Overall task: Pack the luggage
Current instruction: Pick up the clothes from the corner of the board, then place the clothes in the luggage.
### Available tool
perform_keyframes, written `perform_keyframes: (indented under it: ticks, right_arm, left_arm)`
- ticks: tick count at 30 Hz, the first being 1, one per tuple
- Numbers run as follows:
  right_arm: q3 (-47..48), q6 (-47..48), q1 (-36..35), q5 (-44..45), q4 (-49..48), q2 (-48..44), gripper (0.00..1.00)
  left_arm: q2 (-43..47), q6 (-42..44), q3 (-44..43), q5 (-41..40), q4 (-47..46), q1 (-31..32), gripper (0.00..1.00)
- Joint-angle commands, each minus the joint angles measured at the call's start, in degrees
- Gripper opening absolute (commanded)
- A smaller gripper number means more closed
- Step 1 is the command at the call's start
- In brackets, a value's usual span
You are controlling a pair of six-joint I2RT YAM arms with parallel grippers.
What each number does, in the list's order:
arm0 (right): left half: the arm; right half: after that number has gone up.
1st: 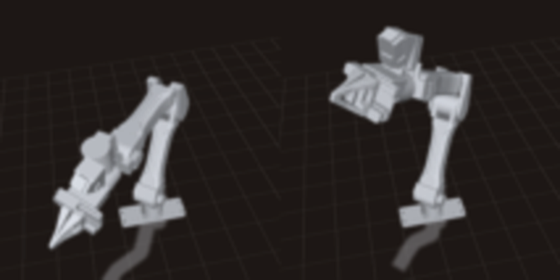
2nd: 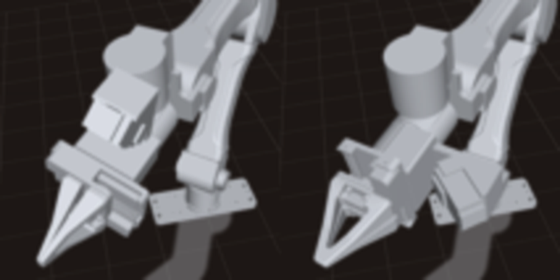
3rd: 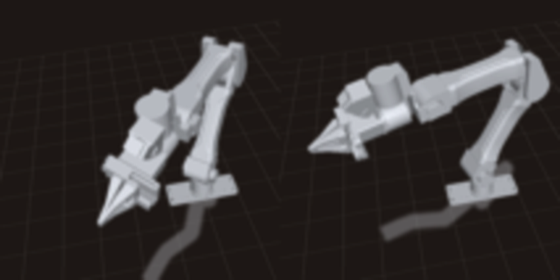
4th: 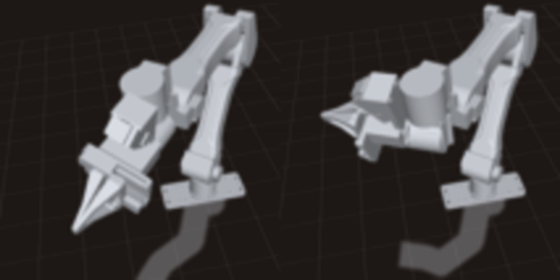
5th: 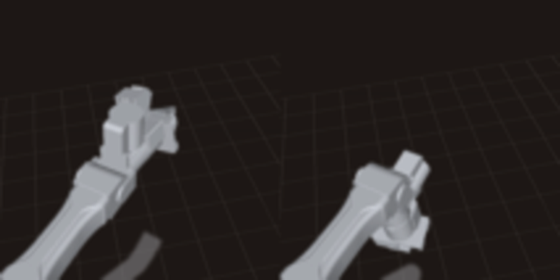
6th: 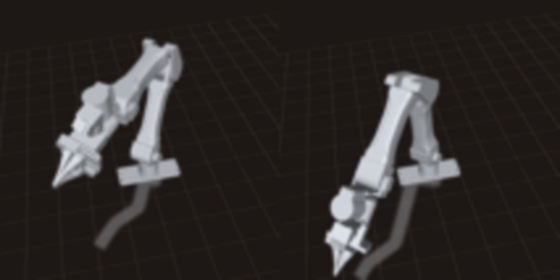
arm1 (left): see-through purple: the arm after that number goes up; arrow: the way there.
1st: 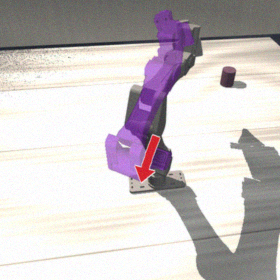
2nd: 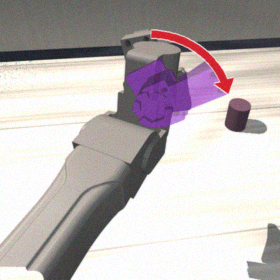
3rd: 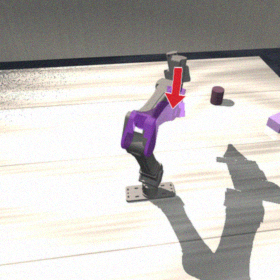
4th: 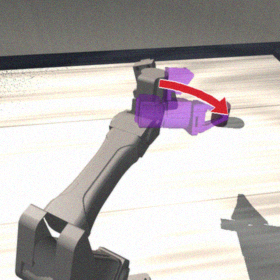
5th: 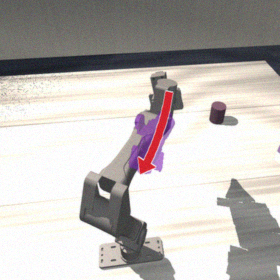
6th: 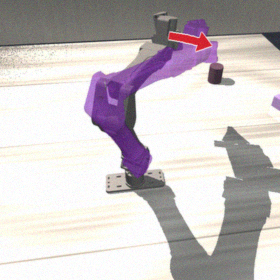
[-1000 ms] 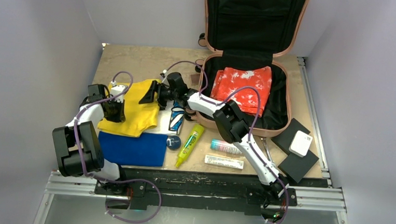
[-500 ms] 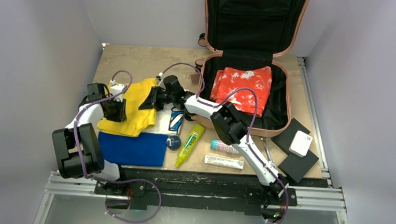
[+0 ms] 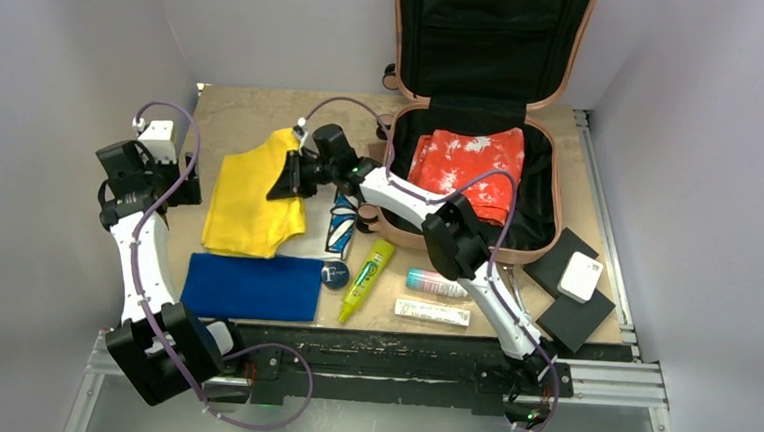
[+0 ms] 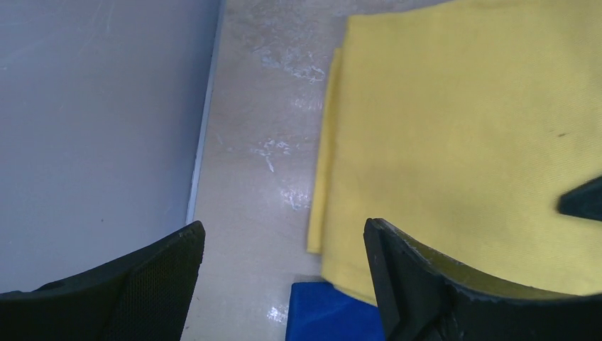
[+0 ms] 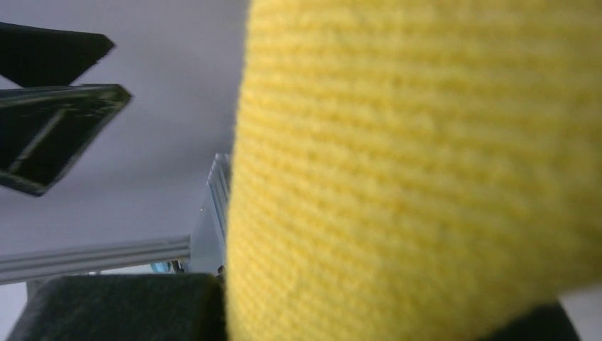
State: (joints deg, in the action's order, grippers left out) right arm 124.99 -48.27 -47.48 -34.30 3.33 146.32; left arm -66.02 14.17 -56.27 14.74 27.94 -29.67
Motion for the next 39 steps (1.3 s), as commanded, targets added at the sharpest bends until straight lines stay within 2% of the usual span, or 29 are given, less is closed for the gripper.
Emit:
perform_keyframes:
  ticks: [1,11,18,24,27,31,39]
  right_arm:
    - [5.9,6.8,3.2,0.3,-2.1,-10.9,0.0]
    - [0.7,10.8,13.5,-0.8,2.1,-21.1,0.0]
    - [-4.4,15.6,22.6,-5.7,10.9,-26.8,0.0]
    - [-12.5,20.8,32.4,-12.3,19.0,-31.2,0.0]
    - [-12.8,25.9,36.4,-14.5,26.7,-31.6,0.0]
    - [-12.5,35.4,39.5,-12.9,37.3,-31.6,0.0]
    - [-11.2,47.1,45.5,-9.7,48.1,-29.3,0.0]
  left_arm:
    - [0.6,-2.4,0.4,1.4,0.5,-0.9,0.82]
    - [0.1,-3.5,2.2,3.0,-0.9,-1.1,0.82]
    - [0.6,-3.3,2.3,3.3,-1.2,-1.1,0.82]
    - [0.9,-3.2,3.2,3.8,-2.0,-1.2,0.82]
    - [0.3,-3.2,3.1,4.2,-2.4,-1.2,0.82]
    - [-0.8,-3.7,2.9,5.4,-3.1,-1.2,0.82]
    - [-3.2,-5.1,3.5,8.3,-4.9,-1.3,0.82]
